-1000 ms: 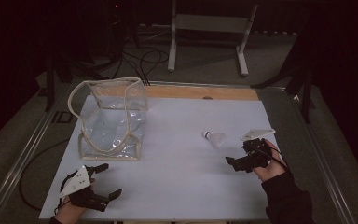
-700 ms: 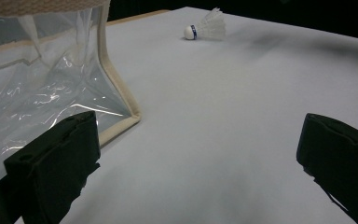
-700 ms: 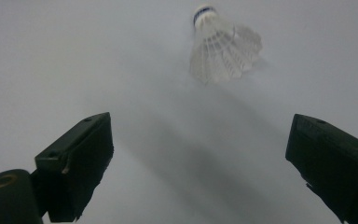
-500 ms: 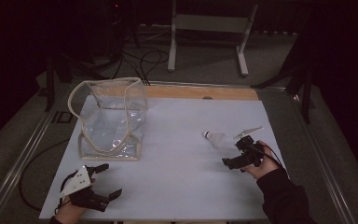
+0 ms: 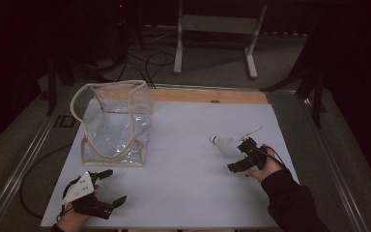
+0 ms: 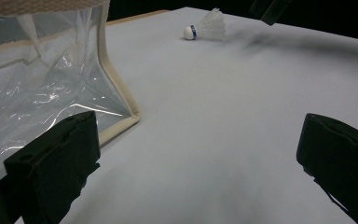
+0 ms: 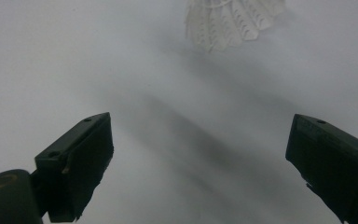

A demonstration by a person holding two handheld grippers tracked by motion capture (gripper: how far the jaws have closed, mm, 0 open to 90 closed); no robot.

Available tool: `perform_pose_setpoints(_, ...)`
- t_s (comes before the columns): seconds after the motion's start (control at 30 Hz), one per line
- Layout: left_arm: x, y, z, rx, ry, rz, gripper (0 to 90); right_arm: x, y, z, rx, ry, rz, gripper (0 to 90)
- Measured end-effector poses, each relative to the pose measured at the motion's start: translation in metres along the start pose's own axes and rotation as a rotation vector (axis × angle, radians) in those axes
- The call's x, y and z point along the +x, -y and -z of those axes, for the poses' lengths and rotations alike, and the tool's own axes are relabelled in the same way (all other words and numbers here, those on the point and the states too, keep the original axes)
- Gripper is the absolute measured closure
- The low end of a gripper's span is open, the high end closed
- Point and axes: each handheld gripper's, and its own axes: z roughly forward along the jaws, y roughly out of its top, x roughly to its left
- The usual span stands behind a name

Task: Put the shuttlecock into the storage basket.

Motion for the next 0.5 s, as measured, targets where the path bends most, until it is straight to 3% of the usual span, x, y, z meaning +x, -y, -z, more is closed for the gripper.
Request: perform_pose_setpoints(0.5, 0.000, 0.000, 0.000, 0.001, 0.002, 0.000, 0.5, 0.001, -0.019, -0.017, 0.104, -0.030, -0.014, 7.4)
